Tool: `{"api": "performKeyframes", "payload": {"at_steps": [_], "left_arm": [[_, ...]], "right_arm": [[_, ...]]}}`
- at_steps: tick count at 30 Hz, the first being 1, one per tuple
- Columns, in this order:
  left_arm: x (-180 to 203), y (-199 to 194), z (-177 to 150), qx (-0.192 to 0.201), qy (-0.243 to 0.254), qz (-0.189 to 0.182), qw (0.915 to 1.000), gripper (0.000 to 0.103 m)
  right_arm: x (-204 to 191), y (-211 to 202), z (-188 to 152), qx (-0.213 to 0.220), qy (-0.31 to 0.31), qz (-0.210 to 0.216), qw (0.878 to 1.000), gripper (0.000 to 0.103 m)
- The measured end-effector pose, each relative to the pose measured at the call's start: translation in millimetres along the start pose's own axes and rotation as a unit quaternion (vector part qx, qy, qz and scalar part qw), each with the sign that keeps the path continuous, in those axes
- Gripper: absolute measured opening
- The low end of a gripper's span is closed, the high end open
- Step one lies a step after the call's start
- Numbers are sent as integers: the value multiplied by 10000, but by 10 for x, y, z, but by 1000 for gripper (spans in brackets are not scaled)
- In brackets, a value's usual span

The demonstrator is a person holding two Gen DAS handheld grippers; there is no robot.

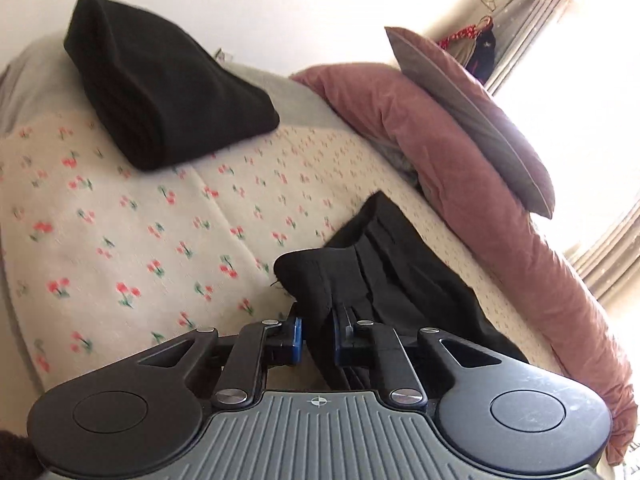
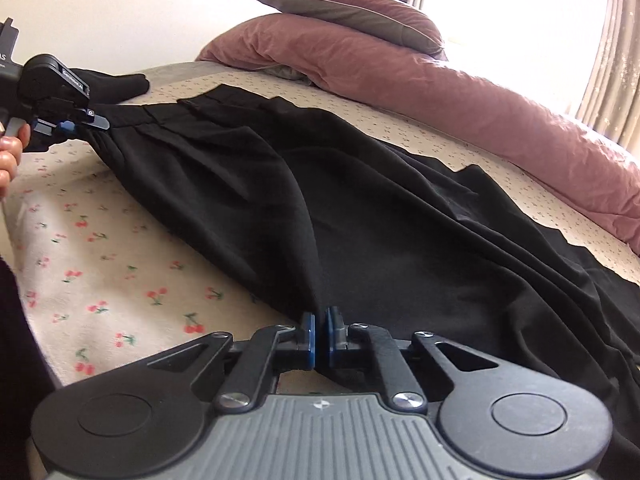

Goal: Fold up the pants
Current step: 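Grasp the trouser waistband with the left tool while the right tool grasps the other waistband corner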

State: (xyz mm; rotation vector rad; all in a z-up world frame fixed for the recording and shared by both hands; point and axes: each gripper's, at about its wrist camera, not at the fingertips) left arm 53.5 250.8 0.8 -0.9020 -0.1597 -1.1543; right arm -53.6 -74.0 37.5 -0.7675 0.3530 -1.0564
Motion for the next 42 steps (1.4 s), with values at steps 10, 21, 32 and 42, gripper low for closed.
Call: {"api": "performKeyframes", "payload": {"at_steps": [10,21,32,42], "left_arm": [[-370,28,2,-822,482,111,9954,40],[-434,248,294,-1097,746,-150,9910,55],[-646,311,388,-1213,759,-467,9886,32],[-642,283,384,-1231,944,-469,9868,18]], "right_arm": [[61,-17,553,-335,484,1588,9856,61],[-296,1111,1872,-454,446,1591,9852,79],[-890,2600,2722,-756,983,1181,9852,81],[-1139,3369,3215,-823,1091,-76,9906,63]]}}
Point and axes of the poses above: each gripper's, at about its wrist camera, not at the fingertips, and y roughly the way its jaws point, x to its right, z to its top, and after that the axes turned 2 degrees about -x, right-handed
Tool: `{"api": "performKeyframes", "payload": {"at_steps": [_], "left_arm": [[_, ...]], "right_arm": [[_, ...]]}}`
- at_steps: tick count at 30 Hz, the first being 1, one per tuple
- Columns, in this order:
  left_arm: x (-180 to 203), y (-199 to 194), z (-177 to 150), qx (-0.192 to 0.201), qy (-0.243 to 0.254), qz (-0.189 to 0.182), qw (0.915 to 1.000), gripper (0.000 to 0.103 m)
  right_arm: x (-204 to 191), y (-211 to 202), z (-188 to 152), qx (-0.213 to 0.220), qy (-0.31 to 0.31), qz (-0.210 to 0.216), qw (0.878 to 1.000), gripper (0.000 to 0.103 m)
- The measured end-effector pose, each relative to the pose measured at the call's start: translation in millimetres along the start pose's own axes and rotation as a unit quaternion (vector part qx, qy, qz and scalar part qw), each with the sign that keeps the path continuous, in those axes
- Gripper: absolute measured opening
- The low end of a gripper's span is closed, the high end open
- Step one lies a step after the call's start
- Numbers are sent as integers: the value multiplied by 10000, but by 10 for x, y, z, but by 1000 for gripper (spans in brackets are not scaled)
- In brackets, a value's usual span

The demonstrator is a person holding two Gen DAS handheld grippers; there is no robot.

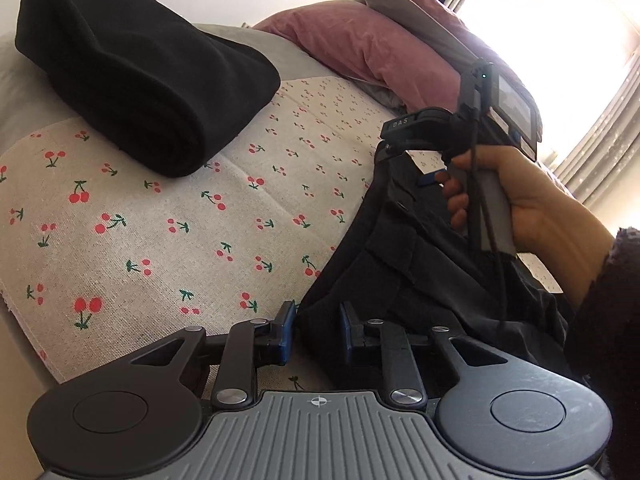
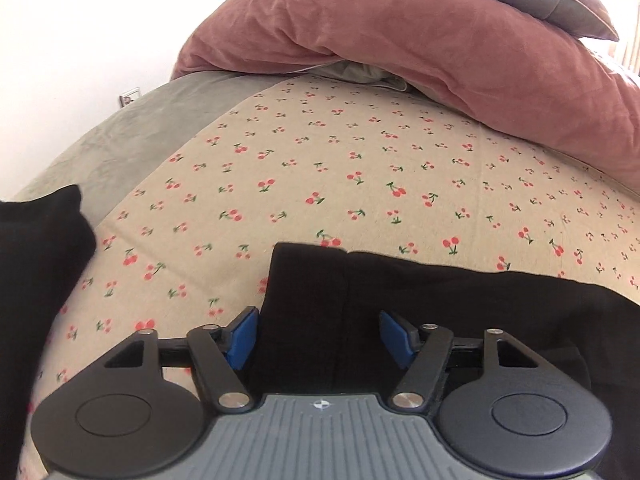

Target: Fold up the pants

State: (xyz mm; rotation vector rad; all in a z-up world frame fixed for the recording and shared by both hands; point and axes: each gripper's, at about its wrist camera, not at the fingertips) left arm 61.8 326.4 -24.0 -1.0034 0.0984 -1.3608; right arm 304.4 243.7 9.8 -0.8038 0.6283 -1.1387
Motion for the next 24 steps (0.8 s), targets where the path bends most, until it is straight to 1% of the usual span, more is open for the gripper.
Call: {"api": "performKeyframes", "payload": {"at_steps": [2,4,5,7,9,12,14,16,18,20,22,23,24], "left_arm": [[2,-8,-5,-19,13,-22,10000,16],[11,-22,-12,-29,39,-35,10000,13],[15,-31,-14,-16,60,-47,10000,13],[10,-45,-1,67,15,-89,9999,13],[-10,-80,25,204,-98,-135,9997,12],[2,-152,83,497,-135,-127,9986,13],[16,-203,148,736,-121,-32,9972,13],[-19,-244,227,917,-214,60,9955,13],[-69,-302,294,1151,-327,222,9926,12],[-111,-348,356,1347,-389,413,9893,12],[-162,-350,418,1439,-496,619,9864,13],[-166,-333,443,1386,-468,702,9867,13],[-158,-308,460,1308,-433,757,9876,13]], "right_arm": [[-48,52,57,22,-26,-163,9999,57],[-146,105,90,40,-278,-399,9988,41],[-200,148,99,4,-422,-584,9974,38],[-264,189,113,18,-537,-797,9954,21],[-296,200,143,90,-505,-864,9949,16],[-335,201,221,196,-349,-788,9961,12],[-396,190,301,291,-247,-676,9970,12],[-506,170,380,403,-236,-548,9974,12],[-603,142,460,520,-229,-323,9979,12],[-706,112,540,647,-216,-9,9977,12],[-821,121,594,681,-275,205,9971,12],[-883,154,608,621,-339,273,9971,13],[-933,196,608,528,-412,300,9973,17]]}}
Point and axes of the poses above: each gripper's, at about its wrist camera, not at the fingertips, and y roughly the way its jaws point, x to its right, z to its top, and after that the axes turned 2 degrees about -x, right-handed
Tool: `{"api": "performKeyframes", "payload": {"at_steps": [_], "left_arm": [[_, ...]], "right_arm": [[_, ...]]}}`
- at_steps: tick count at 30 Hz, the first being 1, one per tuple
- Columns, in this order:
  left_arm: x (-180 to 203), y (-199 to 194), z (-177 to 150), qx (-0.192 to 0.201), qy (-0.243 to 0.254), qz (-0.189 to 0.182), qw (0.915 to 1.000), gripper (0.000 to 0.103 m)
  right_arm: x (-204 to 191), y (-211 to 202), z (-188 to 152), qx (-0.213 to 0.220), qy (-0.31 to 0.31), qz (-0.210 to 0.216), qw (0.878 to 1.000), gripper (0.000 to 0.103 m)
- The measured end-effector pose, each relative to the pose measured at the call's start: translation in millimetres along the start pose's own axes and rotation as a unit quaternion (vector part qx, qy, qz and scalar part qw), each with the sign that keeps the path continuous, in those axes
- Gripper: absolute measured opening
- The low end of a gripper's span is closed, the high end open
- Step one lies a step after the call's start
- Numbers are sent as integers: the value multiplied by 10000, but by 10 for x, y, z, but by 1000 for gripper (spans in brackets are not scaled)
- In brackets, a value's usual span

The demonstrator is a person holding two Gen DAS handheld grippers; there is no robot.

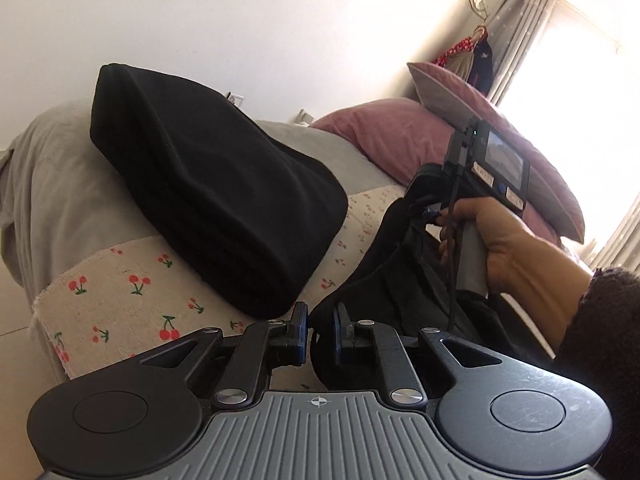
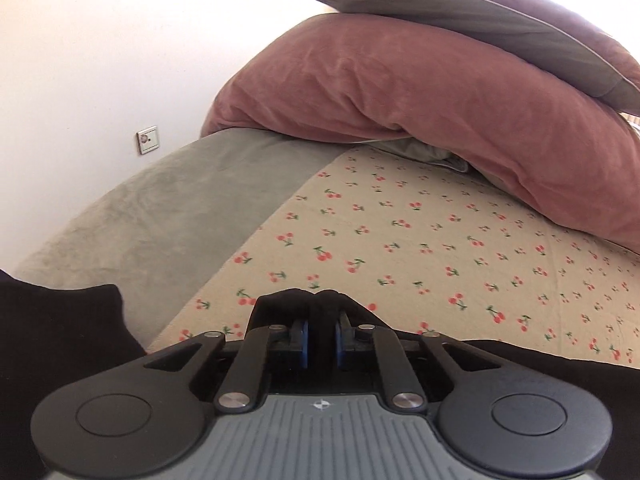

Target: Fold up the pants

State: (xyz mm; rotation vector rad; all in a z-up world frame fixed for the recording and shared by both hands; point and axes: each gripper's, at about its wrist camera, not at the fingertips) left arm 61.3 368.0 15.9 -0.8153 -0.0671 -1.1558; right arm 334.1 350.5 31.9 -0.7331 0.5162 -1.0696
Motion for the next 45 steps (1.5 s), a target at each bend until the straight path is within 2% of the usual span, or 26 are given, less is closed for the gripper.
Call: {"api": "performKeyframes", "payload": {"at_steps": [2,3,5,6,7,10,12,16,19,25,31,36,39,42,45], "left_arm": [[37,28,-7,-133,53,57,9999,18],[71,29,-7,-159,128,76,9998,19],[124,-19,-12,-101,140,113,9998,32],[153,-37,-8,-65,147,89,9998,54],[173,-63,-6,-13,142,80,9999,69],[246,-172,-13,183,258,122,9994,70],[312,-191,-15,160,319,65,9993,74],[490,-205,-32,-121,492,-308,9982,81],[693,-262,-114,-114,841,-416,9955,88],[1007,-270,-311,-549,1188,-943,9869,91],[1356,-213,-662,-1328,1603,-1748,9623,92],[1708,-216,-986,-1610,2133,-2008,9425,92],[1949,-251,-1194,-1747,2480,-2213,9268,92],[2199,-303,-1444,-1878,2889,-2474,9056,92],[2485,-347,-1770,-2098,3467,-2693,8737,92]], "right_arm": [[-30,58,-28,-144,-74,-17,9999,30],[-20,55,-50,-142,-103,4,9998,41],[33,-34,-95,-54,-162,25,9999,46],[90,-109,-109,-58,-171,30,9998,48],[156,-174,-115,-67,-161,60,9998,52],[398,-453,-141,-98,-98,115,9998,59],[601,-693,-204,-63,-83,179,9998,64],[1025,-1226,-427,29,-81,-11,10000,71],[1397,-1592,-610,63,97,-61,9999,75],[2173,-2253,-1113,87,589,-190,9980,82],[3000,-2722,-1803,15,1024,-686,9924,84],[3647,-2994,-2355,-108,1415,-1117,9836,86],[4026,-3157,-2692,-137,1717,-1342,9759,87],[4328,-3274,-2975,-141,1926,-1581,9684,88],[4678,-3372,-3252,-167,2098,-2003,9568,88]]}}
Point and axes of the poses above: each gripper's, at about its wrist camera, not at the fingertips, and y roughly the way its jaws point, x to its right, z to its top, and after that the axes turned 2 degrees about -x, right-handed
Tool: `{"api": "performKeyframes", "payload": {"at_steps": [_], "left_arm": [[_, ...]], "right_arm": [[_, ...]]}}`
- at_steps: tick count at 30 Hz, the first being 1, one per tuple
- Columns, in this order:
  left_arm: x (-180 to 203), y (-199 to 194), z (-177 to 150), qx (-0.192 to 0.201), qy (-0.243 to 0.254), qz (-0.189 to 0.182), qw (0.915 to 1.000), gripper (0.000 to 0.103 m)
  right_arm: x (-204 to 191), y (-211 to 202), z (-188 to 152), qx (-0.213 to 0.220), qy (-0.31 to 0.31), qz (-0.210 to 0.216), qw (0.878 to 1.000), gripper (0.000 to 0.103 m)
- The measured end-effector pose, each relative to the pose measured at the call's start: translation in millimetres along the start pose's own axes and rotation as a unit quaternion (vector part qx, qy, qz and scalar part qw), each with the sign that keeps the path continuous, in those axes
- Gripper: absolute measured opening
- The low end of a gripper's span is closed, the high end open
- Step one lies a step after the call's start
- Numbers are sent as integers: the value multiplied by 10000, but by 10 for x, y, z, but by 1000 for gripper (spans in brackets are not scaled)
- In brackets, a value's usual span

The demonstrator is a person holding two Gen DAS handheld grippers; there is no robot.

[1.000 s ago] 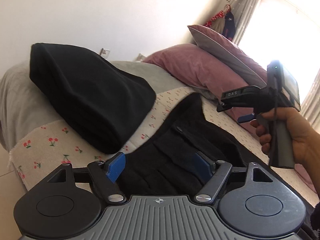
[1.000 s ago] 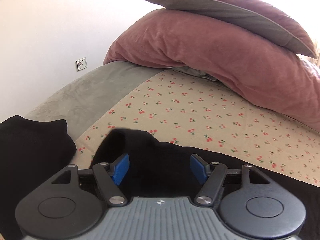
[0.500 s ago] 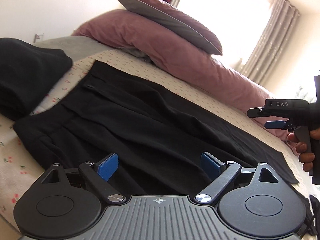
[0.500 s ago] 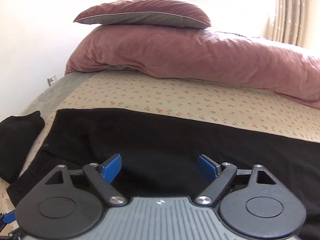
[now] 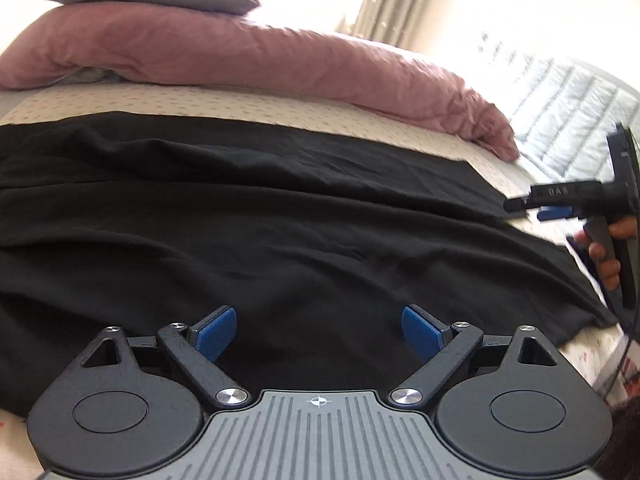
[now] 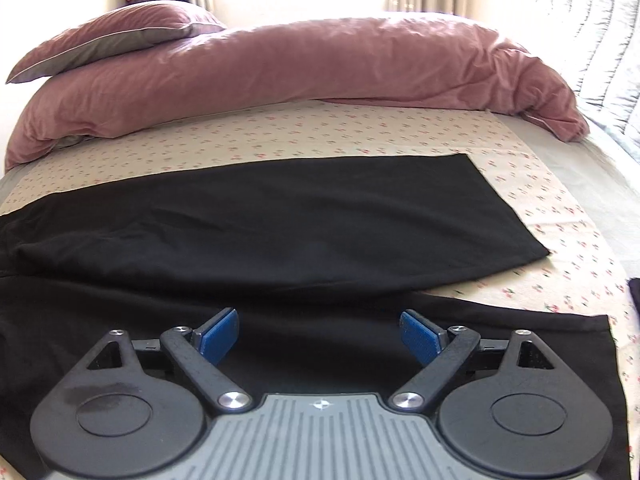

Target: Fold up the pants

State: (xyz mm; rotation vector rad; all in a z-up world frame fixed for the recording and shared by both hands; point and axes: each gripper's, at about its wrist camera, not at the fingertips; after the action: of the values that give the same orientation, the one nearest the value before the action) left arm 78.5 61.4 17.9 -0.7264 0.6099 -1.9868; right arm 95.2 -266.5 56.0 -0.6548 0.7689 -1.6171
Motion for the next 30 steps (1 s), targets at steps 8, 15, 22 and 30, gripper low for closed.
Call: {"api": "performKeyframes", "payload": {"at_steps": [8,15,22,30], "left_arm": [[791,444,-211,-607,1400,-868,9845,90],[1015,587,-230,-613,1900,-1718,9647,86],[962,633,-208,-941,1821,-2577,9442,81],[1009,614,-260,-1070,1962,-2856,9319,81]], "right_arm": [[1316,187,-238,117,812,-1268,9885,88],[2069,465,-406,-92,1595,-1305,9785,68],[2066,461,-225,512,1088,-1198,9855,5],[2007,839,-180,426,737,-1753,9808,17]]}}
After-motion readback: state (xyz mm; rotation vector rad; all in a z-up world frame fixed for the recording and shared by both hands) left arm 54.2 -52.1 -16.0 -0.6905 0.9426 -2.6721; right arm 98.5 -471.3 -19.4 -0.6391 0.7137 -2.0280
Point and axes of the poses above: each gripper's, at about its wrist camera, not at the fingertips, and y roughly the way its jaws point, x to its right, z to its top, and after that the axes turned 2 degrees about -x, right-handed
